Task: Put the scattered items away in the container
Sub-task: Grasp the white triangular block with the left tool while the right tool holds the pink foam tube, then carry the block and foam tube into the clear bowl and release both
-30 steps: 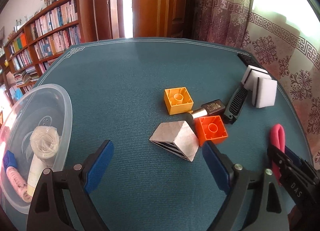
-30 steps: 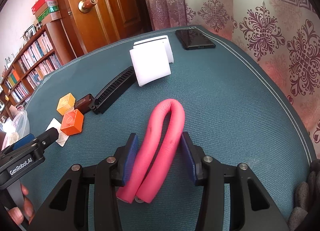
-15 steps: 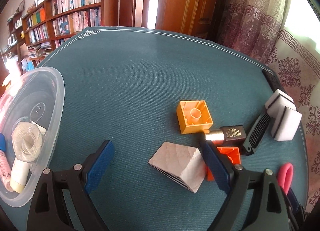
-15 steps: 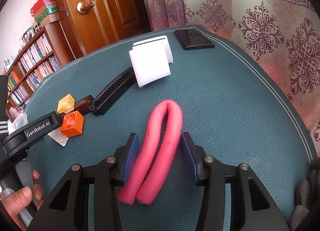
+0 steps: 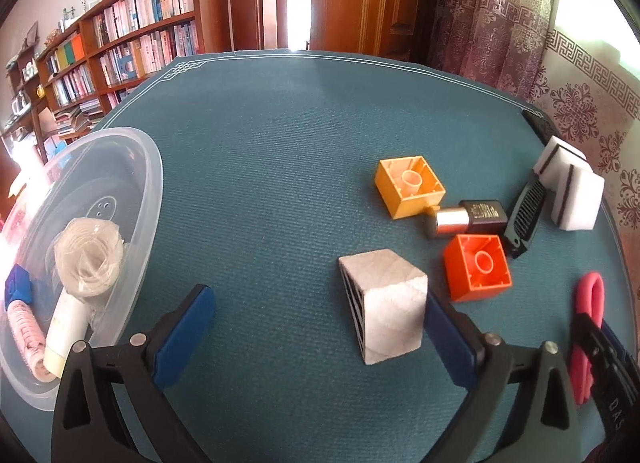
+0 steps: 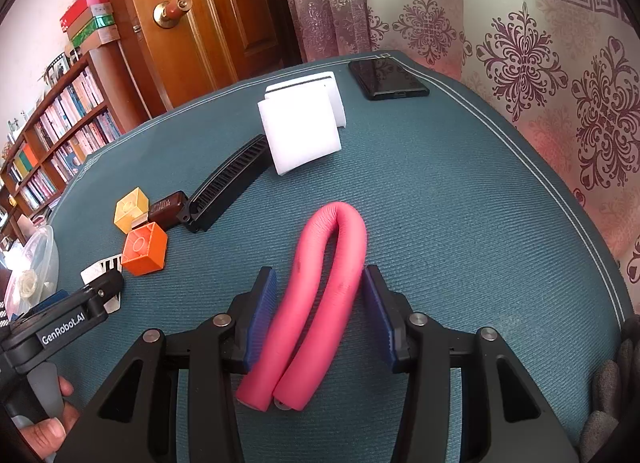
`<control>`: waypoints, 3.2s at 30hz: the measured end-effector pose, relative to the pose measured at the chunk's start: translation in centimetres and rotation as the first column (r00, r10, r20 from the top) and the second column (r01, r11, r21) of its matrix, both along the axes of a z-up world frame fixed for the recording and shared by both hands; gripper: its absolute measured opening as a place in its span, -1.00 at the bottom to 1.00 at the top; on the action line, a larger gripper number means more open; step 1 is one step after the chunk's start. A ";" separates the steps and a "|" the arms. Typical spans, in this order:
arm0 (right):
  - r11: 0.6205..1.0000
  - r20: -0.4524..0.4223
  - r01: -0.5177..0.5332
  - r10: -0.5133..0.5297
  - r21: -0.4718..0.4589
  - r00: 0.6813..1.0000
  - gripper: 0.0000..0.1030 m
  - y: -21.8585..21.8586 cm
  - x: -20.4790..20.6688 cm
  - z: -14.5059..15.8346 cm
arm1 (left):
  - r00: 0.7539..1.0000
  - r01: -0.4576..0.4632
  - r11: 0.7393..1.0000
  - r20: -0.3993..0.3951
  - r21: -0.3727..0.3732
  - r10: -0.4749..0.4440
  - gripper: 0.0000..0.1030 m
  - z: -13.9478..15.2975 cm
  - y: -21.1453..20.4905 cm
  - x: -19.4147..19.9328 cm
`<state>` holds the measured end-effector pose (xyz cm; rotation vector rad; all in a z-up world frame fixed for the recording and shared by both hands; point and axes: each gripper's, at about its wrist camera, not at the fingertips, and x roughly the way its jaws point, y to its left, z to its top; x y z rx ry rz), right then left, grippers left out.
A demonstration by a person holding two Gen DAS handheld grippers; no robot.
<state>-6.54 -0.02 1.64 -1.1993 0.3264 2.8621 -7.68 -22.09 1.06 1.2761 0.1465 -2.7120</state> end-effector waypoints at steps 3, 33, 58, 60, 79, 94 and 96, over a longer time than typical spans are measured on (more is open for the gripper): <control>1.000 0.000 0.000 0.000 0.000 1.000 -0.05 0.0 0.0 0.0 | 1.000 0.024 1.000 -0.008 -0.010 -0.024 0.97 -0.1 0.0 0.4; 1.000 -0.010 0.016 -0.016 -0.019 1.000 -0.22 0.4 0.0 0.1 | 0.975 0.215 0.977 -0.065 -0.002 -0.214 -0.32 0.6 2.7 1.9; 0.994 -0.114 -0.018 0.006 -0.106 0.993 -0.23 -0.2 2.1 1.2 | 0.974 0.171 0.984 -0.159 0.050 -0.161 -0.35 3.2 -1.2 6.3; 0.994 -0.116 -0.026 0.014 -0.101 0.993 -0.23 -0.5 2.2 1.2 | 0.973 0.165 0.985 -0.171 0.056 -0.154 -0.35 3.6 -1.6 6.6; 0.986 -0.104 -0.122 0.111 -0.111 0.988 -0.23 -5.1 5.0 2.1 | 0.961 0.047 0.988 -0.277 0.145 -0.005 -0.35 6.2 -10.1 9.4; 0.940 -0.146 -0.332 0.318 -0.078 0.937 -0.23 -16.1 5.0 5.4 | 0.949 -0.083 0.975 -0.281 0.204 0.140 -0.35 5.9 -18.6 9.2; 0.931 -0.153 -0.358 0.344 -0.075 0.927 -0.23 -17.6 5.1 5.7 | 0.949 -0.091 0.973 -0.279 0.212 0.149 -0.35 5.7 -19.3 9.0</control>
